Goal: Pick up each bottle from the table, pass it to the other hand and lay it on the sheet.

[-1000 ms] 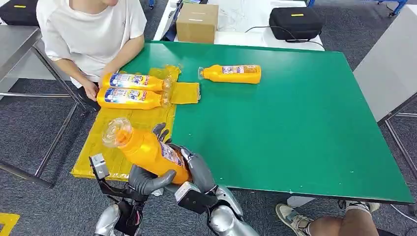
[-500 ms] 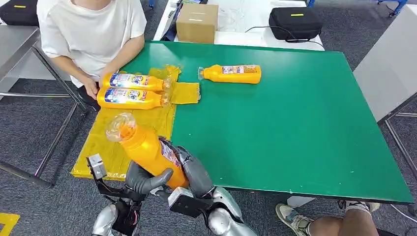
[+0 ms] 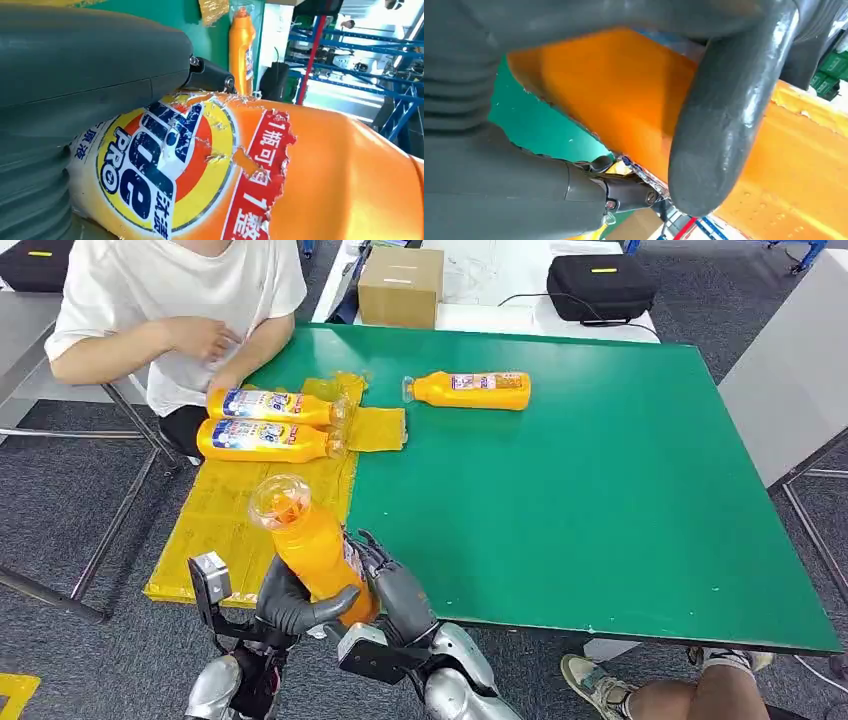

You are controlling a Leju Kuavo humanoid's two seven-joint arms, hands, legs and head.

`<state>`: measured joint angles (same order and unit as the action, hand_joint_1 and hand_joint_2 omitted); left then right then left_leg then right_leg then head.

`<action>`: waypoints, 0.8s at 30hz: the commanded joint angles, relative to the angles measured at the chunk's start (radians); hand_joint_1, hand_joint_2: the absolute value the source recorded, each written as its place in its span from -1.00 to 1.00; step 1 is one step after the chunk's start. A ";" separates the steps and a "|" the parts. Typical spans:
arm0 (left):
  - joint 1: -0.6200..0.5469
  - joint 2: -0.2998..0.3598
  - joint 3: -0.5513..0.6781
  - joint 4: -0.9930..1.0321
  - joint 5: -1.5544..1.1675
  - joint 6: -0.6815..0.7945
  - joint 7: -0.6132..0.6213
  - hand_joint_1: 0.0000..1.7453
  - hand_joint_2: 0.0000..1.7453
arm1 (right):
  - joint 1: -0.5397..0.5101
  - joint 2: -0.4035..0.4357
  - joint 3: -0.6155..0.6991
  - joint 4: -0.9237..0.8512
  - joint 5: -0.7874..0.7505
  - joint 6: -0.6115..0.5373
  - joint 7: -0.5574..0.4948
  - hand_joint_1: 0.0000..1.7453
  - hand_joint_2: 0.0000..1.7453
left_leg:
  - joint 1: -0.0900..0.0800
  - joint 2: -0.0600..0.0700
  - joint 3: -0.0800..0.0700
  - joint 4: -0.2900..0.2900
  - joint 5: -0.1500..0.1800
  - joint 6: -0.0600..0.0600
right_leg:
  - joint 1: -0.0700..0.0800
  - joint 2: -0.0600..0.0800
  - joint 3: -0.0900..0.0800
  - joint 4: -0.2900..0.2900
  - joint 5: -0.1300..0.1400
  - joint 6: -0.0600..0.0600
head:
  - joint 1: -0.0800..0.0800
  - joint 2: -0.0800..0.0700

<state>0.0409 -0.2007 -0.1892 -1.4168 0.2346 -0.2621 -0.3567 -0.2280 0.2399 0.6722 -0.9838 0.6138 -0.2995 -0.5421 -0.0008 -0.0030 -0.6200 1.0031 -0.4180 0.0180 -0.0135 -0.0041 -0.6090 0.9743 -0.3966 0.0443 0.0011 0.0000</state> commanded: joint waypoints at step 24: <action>-0.269 0.116 0.245 0.322 -0.403 0.275 -0.014 1.00 1.00 | -0.024 -0.030 -0.043 0.122 -0.019 -0.067 -0.044 -1.00 -1.00 | 0.002 -0.002 0.005 -0.002 0.000 -0.002 | 0.002 -0.001 0.006 -0.001 -0.001 -0.002 | 0.000 0.000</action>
<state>-0.1042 -0.1301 -0.0389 -1.2871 -0.1293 -0.0629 -0.3921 -0.2219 0.2224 0.6462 -0.9598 0.6096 -0.3586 -0.5699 0.0005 -0.0033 -0.6203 1.0031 -0.4175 0.0174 -0.0125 -0.0042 -0.6090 0.9747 -0.3964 0.0441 0.0011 0.0000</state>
